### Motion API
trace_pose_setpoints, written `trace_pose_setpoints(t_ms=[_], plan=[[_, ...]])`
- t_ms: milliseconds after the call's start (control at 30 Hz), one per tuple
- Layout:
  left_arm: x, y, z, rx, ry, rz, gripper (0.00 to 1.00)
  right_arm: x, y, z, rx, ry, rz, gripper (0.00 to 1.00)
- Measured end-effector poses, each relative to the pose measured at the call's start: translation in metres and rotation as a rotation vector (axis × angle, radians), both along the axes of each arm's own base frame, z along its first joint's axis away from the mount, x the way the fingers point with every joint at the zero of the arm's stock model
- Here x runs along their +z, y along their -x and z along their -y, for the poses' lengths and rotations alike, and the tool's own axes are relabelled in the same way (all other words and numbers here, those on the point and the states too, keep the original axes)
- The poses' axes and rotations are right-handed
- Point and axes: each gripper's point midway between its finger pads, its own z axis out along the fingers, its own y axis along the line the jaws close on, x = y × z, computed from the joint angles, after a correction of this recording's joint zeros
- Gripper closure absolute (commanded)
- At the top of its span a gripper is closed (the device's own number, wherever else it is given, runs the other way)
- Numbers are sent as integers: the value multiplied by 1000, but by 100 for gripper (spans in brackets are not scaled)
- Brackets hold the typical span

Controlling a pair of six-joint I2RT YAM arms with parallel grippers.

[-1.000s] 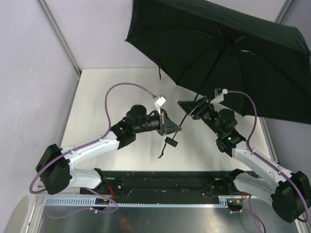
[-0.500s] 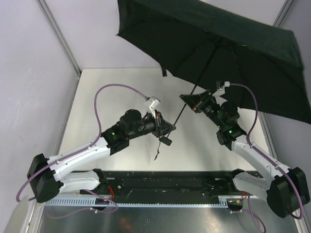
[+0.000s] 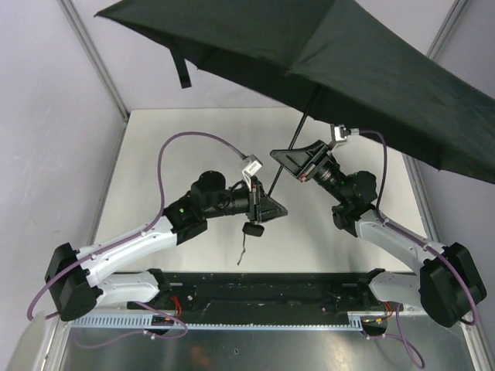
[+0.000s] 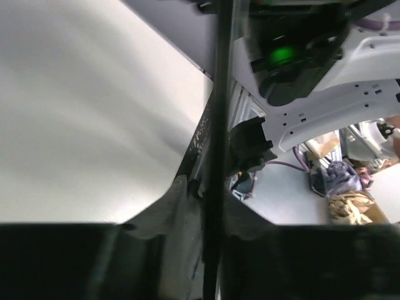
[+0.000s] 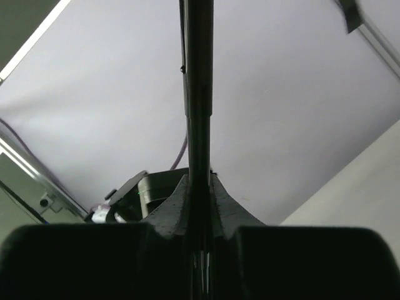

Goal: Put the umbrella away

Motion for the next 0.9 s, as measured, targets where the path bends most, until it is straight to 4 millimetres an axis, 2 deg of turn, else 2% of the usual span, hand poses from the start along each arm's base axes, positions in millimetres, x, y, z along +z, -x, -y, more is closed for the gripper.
trace_pose_setpoints(t_ms=[67, 100, 233, 333, 567, 767, 900], plan=[[9, 2, 1, -6, 19, 26, 97, -1, -6, -1, -14, -12, -7, 100], [11, 1, -1, 12, 18, 40, 99, -3, -9, -1, -21, -16, -24, 97], [6, 0, -10, 106, -34, 41, 100, -15, -15, -5, -58, 19, -96, 65], [-3, 0, -23, 216, -92, 50, 100, -23, -21, -1, -136, 60, -147, 53], [-5, -17, -48, 492, -171, 128, 100, -24, -56, 19, -387, 128, -237, 37], [-8, -24, -53, 570, -241, 191, 100, -7, -72, 28, -511, 151, -207, 26], [-16, -28, -51, 586, -284, 206, 100, 1, -79, 33, -558, 139, -179, 24]])
